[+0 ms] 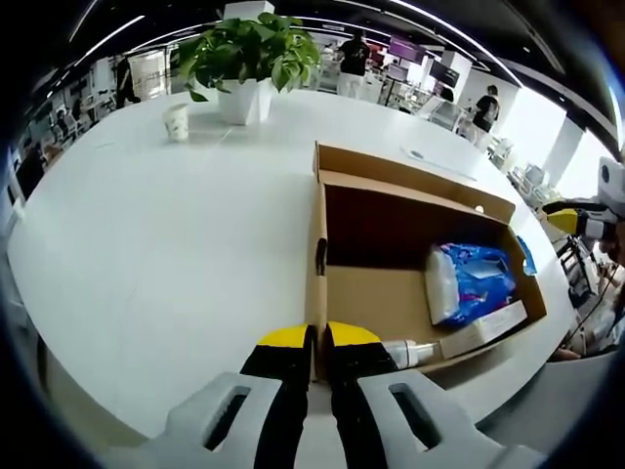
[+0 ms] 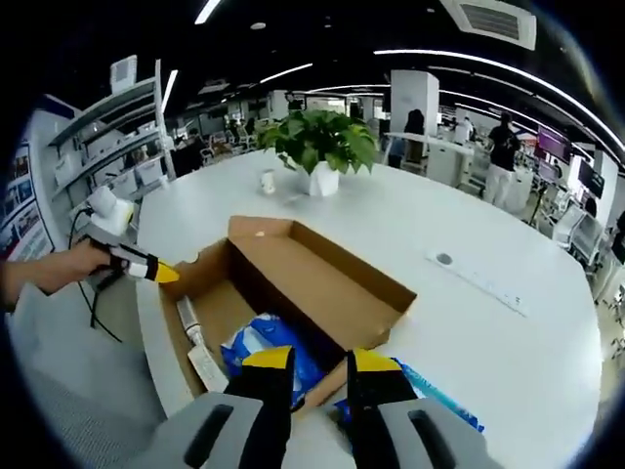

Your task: Operate the shoe box by opening the lid, removing the specified soft item, and placing it in the target area until the item is outside and the box remains undamaged.

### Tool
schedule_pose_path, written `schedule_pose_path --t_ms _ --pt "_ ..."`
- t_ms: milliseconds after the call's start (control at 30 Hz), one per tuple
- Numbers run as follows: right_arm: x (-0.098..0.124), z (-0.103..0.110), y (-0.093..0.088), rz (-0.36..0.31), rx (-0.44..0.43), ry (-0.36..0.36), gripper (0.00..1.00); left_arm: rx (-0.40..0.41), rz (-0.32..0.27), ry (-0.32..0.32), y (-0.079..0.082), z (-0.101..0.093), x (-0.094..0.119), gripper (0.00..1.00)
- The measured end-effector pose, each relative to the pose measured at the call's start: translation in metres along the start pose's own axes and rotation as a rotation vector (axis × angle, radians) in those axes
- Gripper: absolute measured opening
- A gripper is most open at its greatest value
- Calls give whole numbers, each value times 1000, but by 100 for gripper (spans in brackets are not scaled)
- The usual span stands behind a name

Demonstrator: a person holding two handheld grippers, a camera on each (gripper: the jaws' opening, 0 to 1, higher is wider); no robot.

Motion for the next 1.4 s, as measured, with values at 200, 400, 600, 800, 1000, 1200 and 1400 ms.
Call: schedule_pose_path --t_ms 200,400,600,800,1000,1200,1400 --pt "-17 22 6 27 94 52 20 0 -2 -1 0 1 0 3" --pt "-32 34 5 48 153 99 22 -1 -3 -2 -1 2 -1 3" --pt "-47 37 1 71 181 128 24 -11 5 0 0 2 -2 3" --pt "-59 37 -4 105 256 125 23 -9 7 2 0 3 -3 3" --pt "-72 39 -13 154 348 123 20 -7 8 3 2 8 -9 3" --pt "-85 38 -17 180 469 99 11 -7 8 4 1 8 -9 3" --pt "-95 34 -21 209 546 76 0 -6 8 5 0 6 -8 3"
Point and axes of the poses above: the point that each gripper's makers call its tool centre point, and the gripper's own axes: x roughly backward along the fingers, z roughly to its left, y roughly out of its top, the point moved 7 cm from there along x, roughly backward along the fingers, and after that the axes turned 5 degrees about x, right-handed, at the moved point
